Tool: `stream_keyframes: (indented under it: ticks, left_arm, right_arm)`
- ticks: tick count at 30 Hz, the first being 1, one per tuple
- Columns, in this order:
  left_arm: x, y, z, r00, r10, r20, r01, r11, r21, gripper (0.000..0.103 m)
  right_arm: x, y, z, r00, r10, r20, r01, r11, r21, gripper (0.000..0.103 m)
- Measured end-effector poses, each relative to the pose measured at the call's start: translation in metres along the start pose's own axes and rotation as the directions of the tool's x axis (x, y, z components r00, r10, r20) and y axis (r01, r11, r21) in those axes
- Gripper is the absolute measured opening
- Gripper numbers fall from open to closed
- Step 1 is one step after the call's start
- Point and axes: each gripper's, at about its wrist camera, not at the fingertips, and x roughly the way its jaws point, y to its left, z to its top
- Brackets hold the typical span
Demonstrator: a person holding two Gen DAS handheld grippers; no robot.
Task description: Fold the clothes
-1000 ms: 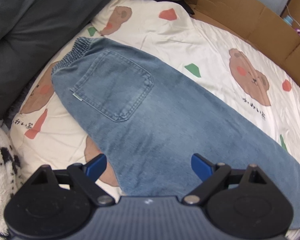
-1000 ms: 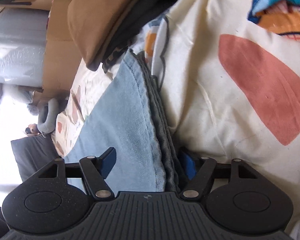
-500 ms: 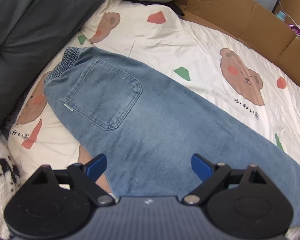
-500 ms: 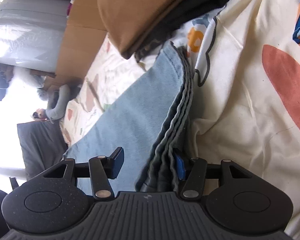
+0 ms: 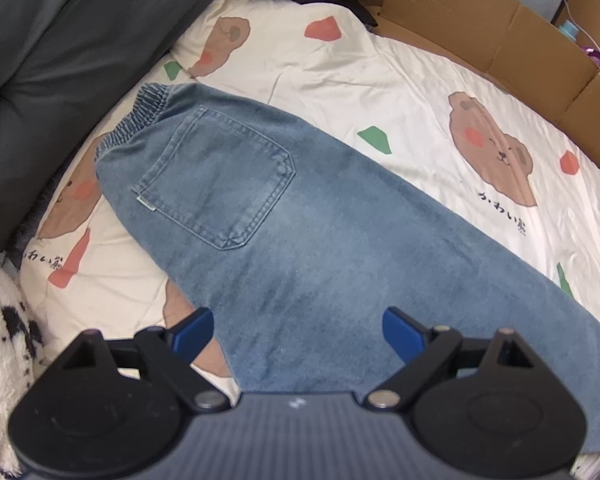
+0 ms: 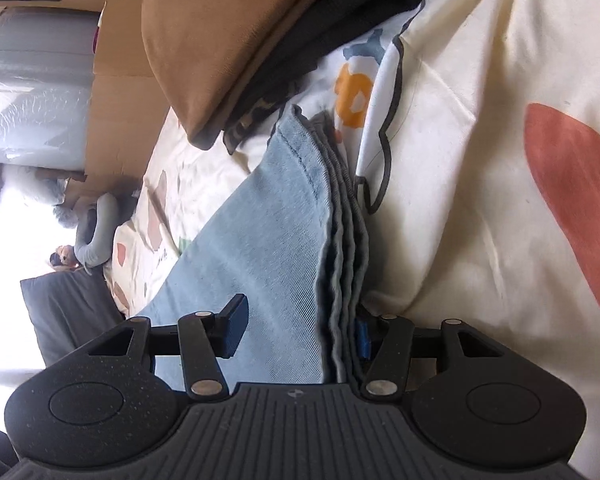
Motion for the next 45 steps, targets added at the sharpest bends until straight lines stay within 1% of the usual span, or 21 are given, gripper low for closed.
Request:
stream_keyframes:
  ticks: [2,5,8,9,11,12,14,17,23,25,28,32,34,37,42,45]
  left_arm:
    - [-0.001,0.001,0.0,1.0,0.0,0.001,0.0,1.0,0.001,0.093]
    - [-0.003,0.004,0.0,1.0,0.005,0.004,-0.005,1.0,-0.005,0.093]
    - [-0.006,0.008,0.001,1.0,0.008,0.008,-0.008,1.0,-0.012,0.093]
    - [-0.006,0.01,0.0,1.0,0.009,0.009,-0.009,1.0,-0.013,0.093]
    - [-0.007,0.013,0.0,1.0,0.013,0.009,-0.013,1.0,-0.017,0.093]
    - [-0.007,0.015,0.0,1.0,0.015,0.009,-0.014,1.0,-0.02,0.093]
    - [-0.007,0.018,-0.001,1.0,0.016,0.01,-0.016,0.999,-0.028,0.093]
    - [-0.005,0.022,-0.003,1.0,0.018,0.007,-0.018,0.999,-0.034,0.093]
    - [0.001,0.025,-0.006,1.0,0.01,0.001,-0.01,0.999,-0.037,0.093]
    - [0.002,0.025,-0.007,1.0,0.005,0.001,-0.005,0.999,-0.036,0.093]
    - [0.007,0.027,-0.007,1.0,-0.005,0.005,0.005,0.999,-0.037,0.093]
    - [0.021,0.026,-0.011,1.0,-0.021,-0.003,0.02,0.999,-0.044,0.093]
    - [0.028,0.023,-0.013,1.0,-0.029,-0.012,0.028,0.999,-0.034,0.093]
    - [0.035,0.016,-0.015,0.998,-0.054,-0.012,0.054,0.998,-0.012,0.093]
    - [0.044,0.005,-0.015,0.994,-0.109,-0.019,0.109,0.994,0.011,0.093]
    - [0.052,-0.002,-0.013,0.991,-0.127,-0.032,0.128,0.991,0.028,0.093]
  right_arm:
    - [0.006,-0.004,0.006,1.0,-0.002,-0.014,0.002,1.0,0.003,0.029]
    - [0.013,-0.009,0.015,0.999,0.007,-0.051,-0.007,1.0,0.002,0.024]
    - [0.018,-0.012,0.021,0.996,0.016,-0.089,-0.016,1.0,-0.006,0.026]
    - [0.019,-0.011,0.022,0.995,0.005,-0.097,-0.007,1.0,-0.017,0.024]
    - [0.02,-0.008,0.024,0.994,-0.014,-0.11,0.009,0.999,-0.043,0.011]
    - [0.019,-0.005,0.023,0.993,-0.026,-0.115,0.019,0.998,-0.061,0.01]
    - [0.015,0.004,0.022,0.989,-0.053,-0.142,0.037,0.993,-0.116,0.009]
    - [0.005,0.016,0.022,0.985,-0.065,-0.16,0.039,0.986,-0.163,0.009]
    - [-0.013,0.037,0.018,0.987,0.0,-0.162,-0.031,0.981,-0.193,0.009]
    - [-0.015,0.047,0.018,0.987,-0.003,-0.158,-0.029,0.979,-0.203,0.009]
    - [-0.021,0.055,0.018,0.986,0.01,-0.168,-0.038,0.986,-0.164,0.009]
    - [-0.031,0.07,0.021,0.986,-0.036,-0.165,0.011,0.988,-0.153,0.008]
    - [-0.038,0.083,0.022,0.987,-0.021,-0.159,-0.008,0.983,-0.184,0.009]
    - [-0.047,0.104,0.024,0.989,-0.019,-0.15,-0.014,0.976,-0.216,0.009]
    - [-0.063,0.131,0.027,0.992,0.003,-0.126,-0.032,0.973,-0.228,0.009]
    - [-0.072,0.147,0.028,0.994,0.016,-0.112,-0.042,0.971,-0.235,0.008]
